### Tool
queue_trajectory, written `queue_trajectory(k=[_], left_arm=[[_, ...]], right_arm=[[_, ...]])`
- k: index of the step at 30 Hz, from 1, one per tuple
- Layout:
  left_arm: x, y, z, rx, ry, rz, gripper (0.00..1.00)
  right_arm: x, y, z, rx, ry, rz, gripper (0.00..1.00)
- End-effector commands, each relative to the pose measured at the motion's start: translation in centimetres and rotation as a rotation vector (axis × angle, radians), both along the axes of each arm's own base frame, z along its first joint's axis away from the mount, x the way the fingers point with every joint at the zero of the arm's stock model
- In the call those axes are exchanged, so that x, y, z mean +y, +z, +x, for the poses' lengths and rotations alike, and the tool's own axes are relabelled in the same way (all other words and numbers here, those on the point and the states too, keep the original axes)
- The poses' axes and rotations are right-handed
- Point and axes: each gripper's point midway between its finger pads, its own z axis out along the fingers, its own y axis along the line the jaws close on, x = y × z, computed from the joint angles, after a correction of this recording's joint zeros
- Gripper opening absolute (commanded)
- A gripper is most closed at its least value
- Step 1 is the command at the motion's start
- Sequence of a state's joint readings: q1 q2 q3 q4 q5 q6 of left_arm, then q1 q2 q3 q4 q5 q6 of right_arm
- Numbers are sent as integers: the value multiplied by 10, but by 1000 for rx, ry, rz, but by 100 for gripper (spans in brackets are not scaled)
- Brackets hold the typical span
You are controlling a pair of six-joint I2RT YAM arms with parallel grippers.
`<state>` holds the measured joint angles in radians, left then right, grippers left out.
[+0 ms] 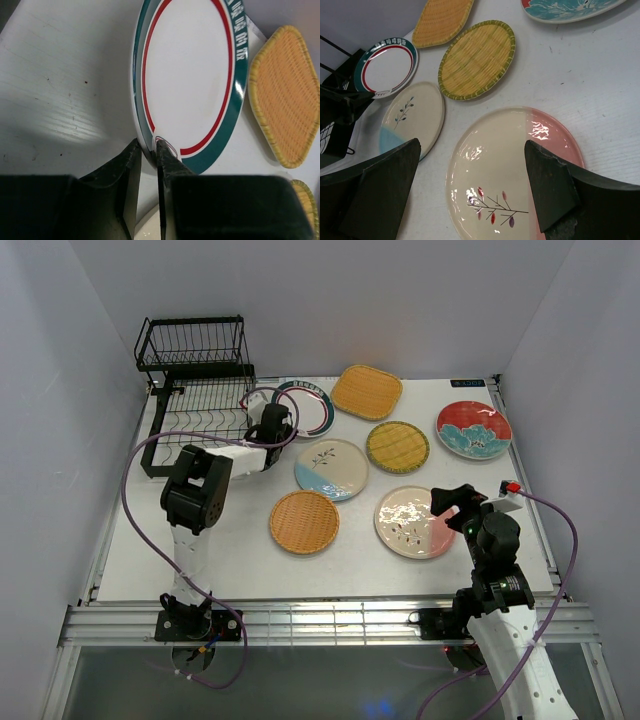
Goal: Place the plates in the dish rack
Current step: Pick up the plate from the corner of the board.
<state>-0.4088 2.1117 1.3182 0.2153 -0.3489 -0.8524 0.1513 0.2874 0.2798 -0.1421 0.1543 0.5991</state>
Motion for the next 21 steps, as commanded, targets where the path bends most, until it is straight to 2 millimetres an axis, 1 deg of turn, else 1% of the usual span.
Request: queue_trajectory(k=[1, 11, 21], left_arm=[[-4, 54, 1, -89, -40, -40, 0], [-2, 72, 0, -119, -81, -4, 0], [-1, 83, -3, -139, -106, 26, 0]], right_arm=[[0, 10, 0, -31, -2, 8, 90], [3, 9, 1, -29, 11, 12, 90], [4, 11, 0, -34, 22, 5, 90]])
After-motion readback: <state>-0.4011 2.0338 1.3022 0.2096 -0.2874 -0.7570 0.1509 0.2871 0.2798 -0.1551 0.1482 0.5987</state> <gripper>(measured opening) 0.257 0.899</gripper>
